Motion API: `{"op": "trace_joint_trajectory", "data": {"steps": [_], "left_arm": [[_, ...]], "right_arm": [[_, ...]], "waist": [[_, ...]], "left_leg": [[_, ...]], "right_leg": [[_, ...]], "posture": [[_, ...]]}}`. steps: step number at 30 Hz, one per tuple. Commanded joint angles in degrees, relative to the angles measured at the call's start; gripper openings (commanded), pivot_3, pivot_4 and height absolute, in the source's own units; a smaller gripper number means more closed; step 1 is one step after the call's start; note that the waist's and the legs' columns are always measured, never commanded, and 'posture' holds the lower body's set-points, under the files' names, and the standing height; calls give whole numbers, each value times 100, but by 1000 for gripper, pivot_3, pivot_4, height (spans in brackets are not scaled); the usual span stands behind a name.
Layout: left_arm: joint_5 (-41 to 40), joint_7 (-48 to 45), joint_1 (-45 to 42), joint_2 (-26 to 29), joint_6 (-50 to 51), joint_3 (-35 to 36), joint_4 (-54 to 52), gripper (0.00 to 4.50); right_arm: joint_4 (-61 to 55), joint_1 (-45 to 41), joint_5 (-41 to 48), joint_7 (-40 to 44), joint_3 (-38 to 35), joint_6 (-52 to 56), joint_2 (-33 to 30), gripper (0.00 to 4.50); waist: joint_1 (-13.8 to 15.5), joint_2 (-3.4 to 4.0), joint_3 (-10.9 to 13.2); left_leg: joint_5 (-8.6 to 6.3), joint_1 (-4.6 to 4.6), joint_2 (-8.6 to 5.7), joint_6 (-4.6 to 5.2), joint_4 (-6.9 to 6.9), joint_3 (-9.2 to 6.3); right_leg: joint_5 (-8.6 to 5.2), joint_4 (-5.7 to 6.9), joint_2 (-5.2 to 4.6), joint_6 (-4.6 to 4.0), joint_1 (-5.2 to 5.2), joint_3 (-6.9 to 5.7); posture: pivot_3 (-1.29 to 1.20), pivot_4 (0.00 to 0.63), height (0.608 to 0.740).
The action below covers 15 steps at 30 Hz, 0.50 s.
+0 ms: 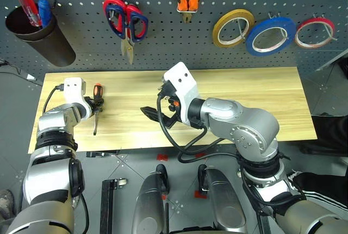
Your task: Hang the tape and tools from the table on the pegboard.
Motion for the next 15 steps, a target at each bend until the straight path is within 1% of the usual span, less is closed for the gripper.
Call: {"op": "trace_joint_trajectory", "data": {"steps": [1,4,6,8,10,12,13,15], "left_arm": [[158,-337,46,197,-367,-154,148,582],[156,-690,333,281,-578,-209,-239,582],[18,-1034,781,344,-604,-159,-933,582],[-242,-1419,1486,410,-439,-38,-2056,582],[-725,-1778,2281,445,-203,248,-3393,582],[-1181,-2023,2952,491,-21,566,-4574,582],[-1536,-2124,3286,512,202,829,-5247,582],[-2075,-2151,3705,559,646,1252,-6206,582]], "right_arm": [[-193,-45,-6,130,116,-143,-150,4500],[-423,28,-67,441,312,-614,-603,4500],[-618,145,-69,741,415,-1048,-918,4500],[-747,274,-4,963,365,-1349,-1086,4500],[-811,346,133,1204,228,-1558,-1178,4500],[-846,379,255,1412,85,-1736,-1242,4500],[-872,394,370,1558,-33,-1806,-1302,4500],[-877,421,496,1817,-182,-1975,-1443,4500]], "waist": [[-5,-1,0],[-12,-5,-3],[-21,-16,-11],[-67,-26,-17],[-109,-32,-22],[-128,-38,-27],[-134,-48,-37],[-118,-59,-47]], "left_leg": [[0,0,0,0,-1,1],[0,-3,1,0,-5,10],[0,-8,0,0,-7,17],[-1,-8,1,-1,-13,21],[-1,-9,2,-3,-20,22],[-1,-11,7,-5,-19,14],[-1,-15,8,-6,-15,7],[1,-19,8,-9,-6,-11]], "right_leg": [[0,0,0,0,-2,0],[0,0,0,0,-10,4],[0,-2,-2,0,-17,7],[0,-4,-2,0,-19,9],[0,-6,-3,0,-23,9],[0,-4,-2,-1,-22,9],[0,-3,-2,-1,-20,10],[1,-3,-3,-2,-8,2]], "posture": [[-237,463,740],[-237,439,740],[-233,420,740],[-229,401,740],[-218,381,740],[-210,365,740],[-196,350,740],[-179,333,740]]}}
